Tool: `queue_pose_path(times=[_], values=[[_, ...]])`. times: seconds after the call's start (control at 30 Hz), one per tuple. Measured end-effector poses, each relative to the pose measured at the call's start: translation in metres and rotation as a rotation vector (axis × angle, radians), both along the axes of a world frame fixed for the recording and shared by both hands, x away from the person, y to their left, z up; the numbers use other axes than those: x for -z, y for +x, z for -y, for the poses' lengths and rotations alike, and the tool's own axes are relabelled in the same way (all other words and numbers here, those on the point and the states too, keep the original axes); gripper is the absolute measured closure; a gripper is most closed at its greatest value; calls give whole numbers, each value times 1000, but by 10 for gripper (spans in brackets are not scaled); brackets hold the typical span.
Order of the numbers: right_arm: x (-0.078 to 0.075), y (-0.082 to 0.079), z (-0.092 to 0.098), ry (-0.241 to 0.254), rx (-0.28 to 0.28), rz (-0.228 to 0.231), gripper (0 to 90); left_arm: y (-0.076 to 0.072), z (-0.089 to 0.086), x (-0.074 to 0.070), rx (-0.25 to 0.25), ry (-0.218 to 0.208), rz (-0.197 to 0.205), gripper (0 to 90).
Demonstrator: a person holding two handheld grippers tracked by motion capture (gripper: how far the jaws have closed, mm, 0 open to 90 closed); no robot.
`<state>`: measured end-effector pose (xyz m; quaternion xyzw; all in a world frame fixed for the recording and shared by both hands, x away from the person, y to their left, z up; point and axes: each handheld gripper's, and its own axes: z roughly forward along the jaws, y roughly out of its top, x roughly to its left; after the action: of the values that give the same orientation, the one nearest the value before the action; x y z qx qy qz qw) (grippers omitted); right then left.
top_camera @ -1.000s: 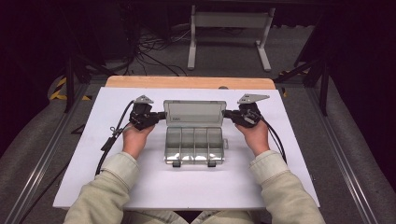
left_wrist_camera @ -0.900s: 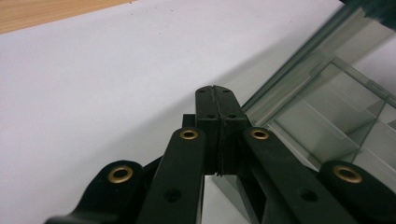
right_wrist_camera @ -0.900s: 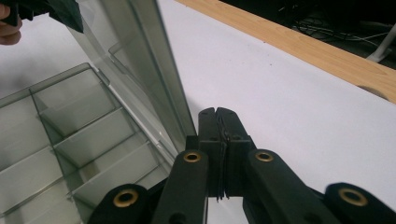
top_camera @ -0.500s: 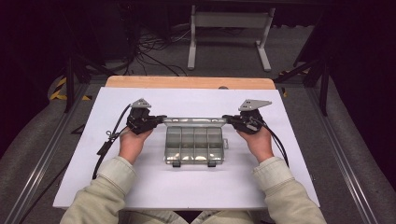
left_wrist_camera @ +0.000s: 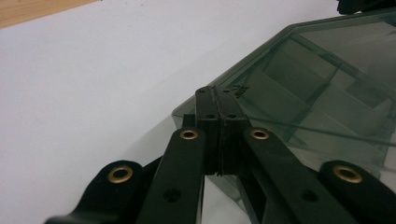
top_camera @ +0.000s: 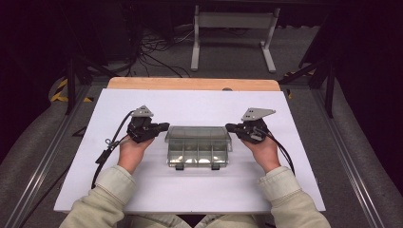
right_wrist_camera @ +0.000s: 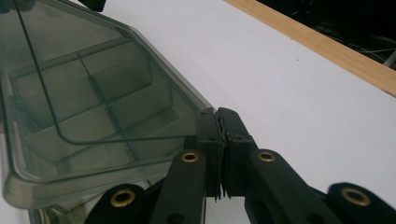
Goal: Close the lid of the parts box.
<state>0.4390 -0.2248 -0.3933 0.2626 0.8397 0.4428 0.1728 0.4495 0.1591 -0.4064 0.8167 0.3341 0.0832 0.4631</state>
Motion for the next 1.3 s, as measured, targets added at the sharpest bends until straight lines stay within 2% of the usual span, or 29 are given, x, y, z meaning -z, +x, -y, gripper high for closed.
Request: queue_pose_path(times=[0.2, 0.3, 0.4, 0.67, 0.9, 1.3], values=[[-2, -8, 2, 17, -16, -5, 883, -6, -2, -2, 21, -1, 7, 898], [-3, -11, 1, 20, -27, -8, 883, -9, -2, -2, 24, -8, -10, 899], [-6, -17, 0, 25, -43, -6, 883, -15, -4, -2, 35, 4, -6, 899], [-10, -29, -2, 11, -67, -21, 885, -26, -4, -9, 62, -4, -2, 898], [-14, -41, -1, 7, -90, -33, 884, -44, 0, -16, 116, 27, 15, 898], [-15, -52, -3, -18, -117, -60, 889, -57, 1, -21, 162, 71, 15, 897]])
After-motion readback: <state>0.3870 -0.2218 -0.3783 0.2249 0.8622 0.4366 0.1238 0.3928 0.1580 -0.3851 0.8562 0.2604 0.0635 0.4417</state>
